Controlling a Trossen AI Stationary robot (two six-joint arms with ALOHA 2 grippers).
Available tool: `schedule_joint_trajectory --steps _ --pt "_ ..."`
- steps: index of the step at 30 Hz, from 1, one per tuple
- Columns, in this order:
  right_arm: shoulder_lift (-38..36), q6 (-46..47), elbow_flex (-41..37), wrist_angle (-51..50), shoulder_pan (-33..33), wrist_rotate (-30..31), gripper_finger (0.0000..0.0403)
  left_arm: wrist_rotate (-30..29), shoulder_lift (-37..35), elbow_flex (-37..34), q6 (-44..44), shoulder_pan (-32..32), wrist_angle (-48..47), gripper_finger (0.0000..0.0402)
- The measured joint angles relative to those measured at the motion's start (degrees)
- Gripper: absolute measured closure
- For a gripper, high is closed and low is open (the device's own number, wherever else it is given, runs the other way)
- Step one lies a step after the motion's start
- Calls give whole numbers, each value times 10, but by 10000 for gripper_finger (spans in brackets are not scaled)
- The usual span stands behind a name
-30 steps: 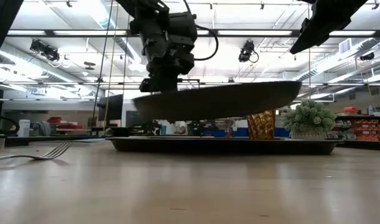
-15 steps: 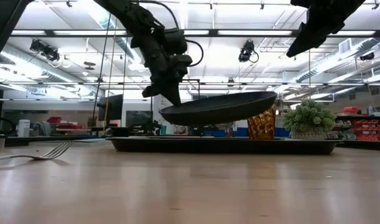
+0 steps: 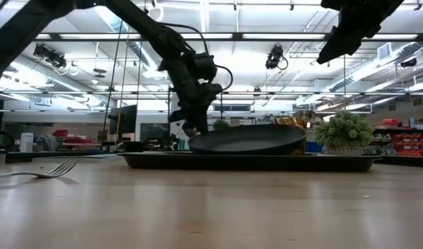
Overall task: Pick and place plate/cup/fork/spoon on tray
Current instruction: Put the black plate on the black tray to the bottom left of the orange cup
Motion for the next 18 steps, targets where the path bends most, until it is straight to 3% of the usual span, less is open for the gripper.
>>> schedule_joint_trajectory --steps 7,18 --pt "0 1 0 0 0 -1 271 -4 49 70 17 -2 -34 400" --pt "0 5 0 -3 1 -1 271 -6 60 78 17 -14 -32 397"
